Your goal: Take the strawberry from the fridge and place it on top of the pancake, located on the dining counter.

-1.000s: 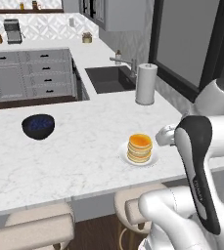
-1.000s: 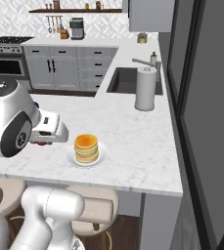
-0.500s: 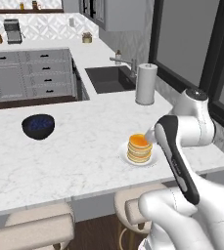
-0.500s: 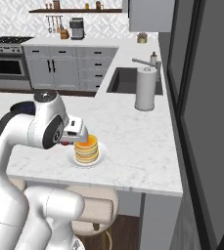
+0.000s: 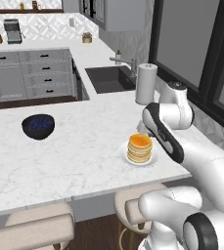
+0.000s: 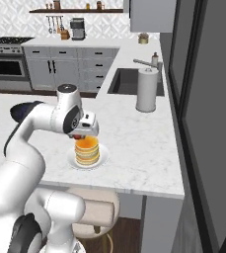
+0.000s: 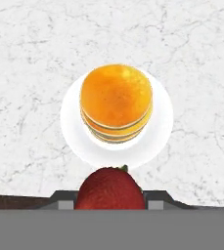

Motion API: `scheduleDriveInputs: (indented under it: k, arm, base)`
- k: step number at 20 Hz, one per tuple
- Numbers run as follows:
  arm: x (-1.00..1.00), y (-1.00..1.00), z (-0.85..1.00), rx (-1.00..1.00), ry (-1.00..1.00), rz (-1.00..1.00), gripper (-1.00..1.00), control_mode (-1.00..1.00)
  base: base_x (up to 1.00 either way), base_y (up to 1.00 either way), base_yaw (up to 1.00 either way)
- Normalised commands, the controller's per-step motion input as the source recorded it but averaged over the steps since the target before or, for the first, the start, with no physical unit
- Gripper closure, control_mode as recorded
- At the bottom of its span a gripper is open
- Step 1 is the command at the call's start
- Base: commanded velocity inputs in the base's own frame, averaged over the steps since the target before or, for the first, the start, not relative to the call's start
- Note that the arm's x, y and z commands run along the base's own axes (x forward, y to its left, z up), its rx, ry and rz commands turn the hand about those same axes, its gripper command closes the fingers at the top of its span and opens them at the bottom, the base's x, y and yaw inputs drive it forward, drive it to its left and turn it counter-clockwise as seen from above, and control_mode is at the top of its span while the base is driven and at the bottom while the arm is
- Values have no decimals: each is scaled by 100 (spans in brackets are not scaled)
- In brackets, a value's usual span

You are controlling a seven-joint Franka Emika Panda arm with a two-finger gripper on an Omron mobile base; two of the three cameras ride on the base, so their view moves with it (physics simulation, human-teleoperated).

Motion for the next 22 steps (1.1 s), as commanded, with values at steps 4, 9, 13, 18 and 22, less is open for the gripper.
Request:
scheduleDriveInputs:
  k: [4,9,13,18,22]
  arm:
    - [61,0,-46,0,-3,0,100,-100]
    - [51,4,-35,0,0,0,100,-100]
    - [14,7,-35,0,0,0,100,-100]
    - [33,10,-29,0,0,0,100,-100]
    - [26,0,-15,0,0,0,100,-100]
  base:
    - [0,0,0]
    - [0,0,0]
    - [0,0,0]
    - [0,0,0]
    - [0,0,0]
